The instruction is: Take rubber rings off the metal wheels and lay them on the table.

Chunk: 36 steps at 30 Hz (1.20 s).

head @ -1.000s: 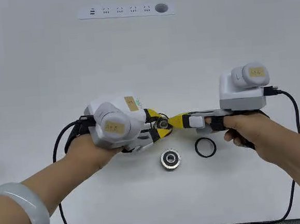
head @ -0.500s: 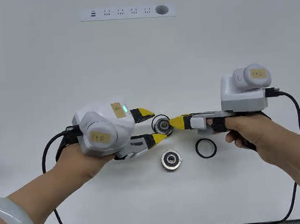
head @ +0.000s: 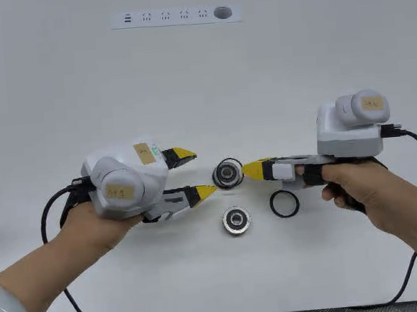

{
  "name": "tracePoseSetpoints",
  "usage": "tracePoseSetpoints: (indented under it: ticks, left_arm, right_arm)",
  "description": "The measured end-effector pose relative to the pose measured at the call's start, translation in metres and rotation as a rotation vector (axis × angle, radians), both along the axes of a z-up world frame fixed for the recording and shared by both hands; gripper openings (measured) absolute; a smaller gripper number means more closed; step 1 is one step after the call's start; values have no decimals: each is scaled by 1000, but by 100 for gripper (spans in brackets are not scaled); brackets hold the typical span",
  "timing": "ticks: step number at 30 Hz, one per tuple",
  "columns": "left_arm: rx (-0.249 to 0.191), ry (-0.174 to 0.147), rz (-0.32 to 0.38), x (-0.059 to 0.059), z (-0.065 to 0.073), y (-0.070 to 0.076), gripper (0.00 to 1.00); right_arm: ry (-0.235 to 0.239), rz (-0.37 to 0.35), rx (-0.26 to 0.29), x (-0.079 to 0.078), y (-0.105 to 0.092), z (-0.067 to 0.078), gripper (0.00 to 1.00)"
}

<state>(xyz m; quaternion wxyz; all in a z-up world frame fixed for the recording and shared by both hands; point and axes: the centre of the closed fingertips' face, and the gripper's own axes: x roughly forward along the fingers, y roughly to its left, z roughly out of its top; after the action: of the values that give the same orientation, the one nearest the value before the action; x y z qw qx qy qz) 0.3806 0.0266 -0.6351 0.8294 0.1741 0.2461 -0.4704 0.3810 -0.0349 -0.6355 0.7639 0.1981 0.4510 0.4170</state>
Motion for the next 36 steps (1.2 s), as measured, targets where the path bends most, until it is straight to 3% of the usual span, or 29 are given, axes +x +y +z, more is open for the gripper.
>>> tracePoseSetpoints:
  ticks: [13, 22, 36]
  left_arm:
    - [10, 23, 36, -4, -4, 15, 46]
    - [5, 27, 35, -7, -2, 11, 45]
    - [12, 37, 34, -7, -6, 12, 44]
  right_arm:
    - [30, -80, -21, -17, -39, -5, 2]
    - [62, -112, -68, -30, -61, -15, 2]
    - [59, -87, -156, -39, -72, -26, 2]
